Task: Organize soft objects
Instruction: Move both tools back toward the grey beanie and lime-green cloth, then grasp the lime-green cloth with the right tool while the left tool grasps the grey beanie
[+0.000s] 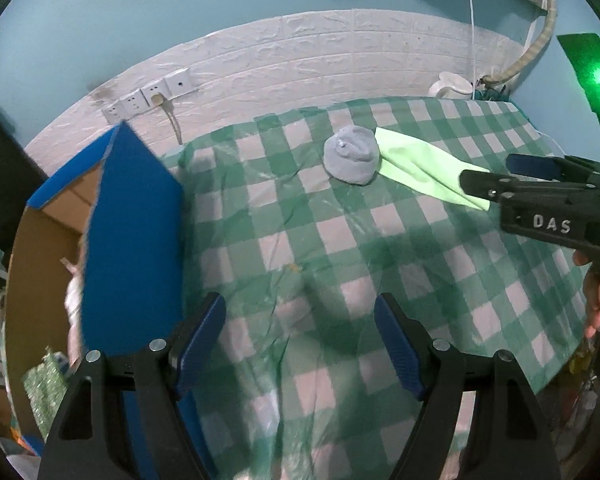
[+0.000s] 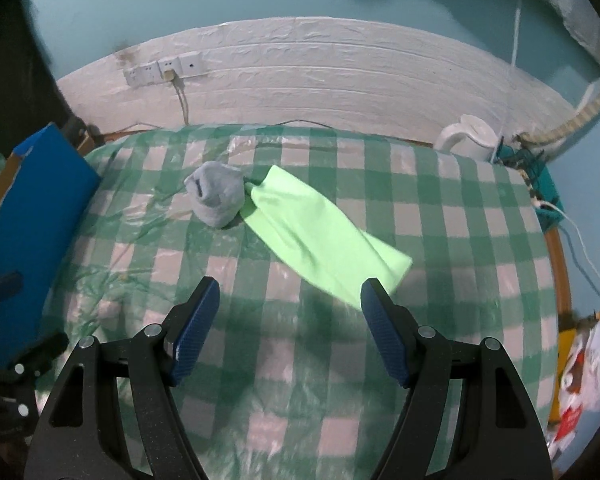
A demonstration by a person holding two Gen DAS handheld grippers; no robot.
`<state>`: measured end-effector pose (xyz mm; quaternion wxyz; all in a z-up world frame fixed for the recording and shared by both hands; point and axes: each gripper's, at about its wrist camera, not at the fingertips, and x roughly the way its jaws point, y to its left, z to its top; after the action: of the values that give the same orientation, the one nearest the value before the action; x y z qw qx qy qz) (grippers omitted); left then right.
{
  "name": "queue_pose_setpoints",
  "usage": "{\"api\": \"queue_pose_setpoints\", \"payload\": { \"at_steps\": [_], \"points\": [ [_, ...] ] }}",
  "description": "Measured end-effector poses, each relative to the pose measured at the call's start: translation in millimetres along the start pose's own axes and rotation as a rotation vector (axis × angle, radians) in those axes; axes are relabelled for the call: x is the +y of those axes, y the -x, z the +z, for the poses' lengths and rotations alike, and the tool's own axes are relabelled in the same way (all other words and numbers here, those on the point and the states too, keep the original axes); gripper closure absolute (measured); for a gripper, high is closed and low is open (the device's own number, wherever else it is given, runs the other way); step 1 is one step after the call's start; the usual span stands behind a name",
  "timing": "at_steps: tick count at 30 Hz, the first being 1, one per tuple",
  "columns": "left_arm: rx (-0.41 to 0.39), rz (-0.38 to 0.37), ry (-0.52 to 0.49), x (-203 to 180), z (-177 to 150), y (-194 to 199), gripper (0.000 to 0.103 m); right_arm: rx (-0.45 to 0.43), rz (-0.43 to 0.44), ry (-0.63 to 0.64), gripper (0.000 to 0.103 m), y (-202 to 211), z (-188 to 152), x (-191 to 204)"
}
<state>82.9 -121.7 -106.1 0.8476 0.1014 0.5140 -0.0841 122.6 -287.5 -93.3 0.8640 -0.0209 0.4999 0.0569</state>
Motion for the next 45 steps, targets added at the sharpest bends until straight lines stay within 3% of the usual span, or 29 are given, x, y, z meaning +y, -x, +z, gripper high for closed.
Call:
{"api": "queue_pose_setpoints", "payload": {
  "at_steps": [17,33,36,40,45],
  "points": [
    [0.039,-0.015,0.004,-13,44,-68,0.025,0.070,0.000,0.079,0.029,-77,33,-12],
    [0.024,-0.048,0.041,-10,66,-85,0.025,0.102,-0.016,0.096,0.030,-109,36,-14],
    [0.024,-0.059,0.041,-12,69,-87,0.025,0.088,-0.013,0.105,0.047,-106,34,-14],
    [0.028,-0.053,0.029,-16,71,-89,0.025,0.088,-0.009,0.117,0.086,-103,35,-11],
    [0.013,-0.052,0.009,-23,73,-88,0.025,0.085,-0.008,0.091,0.094,-99,36,-13]
  ]
}}
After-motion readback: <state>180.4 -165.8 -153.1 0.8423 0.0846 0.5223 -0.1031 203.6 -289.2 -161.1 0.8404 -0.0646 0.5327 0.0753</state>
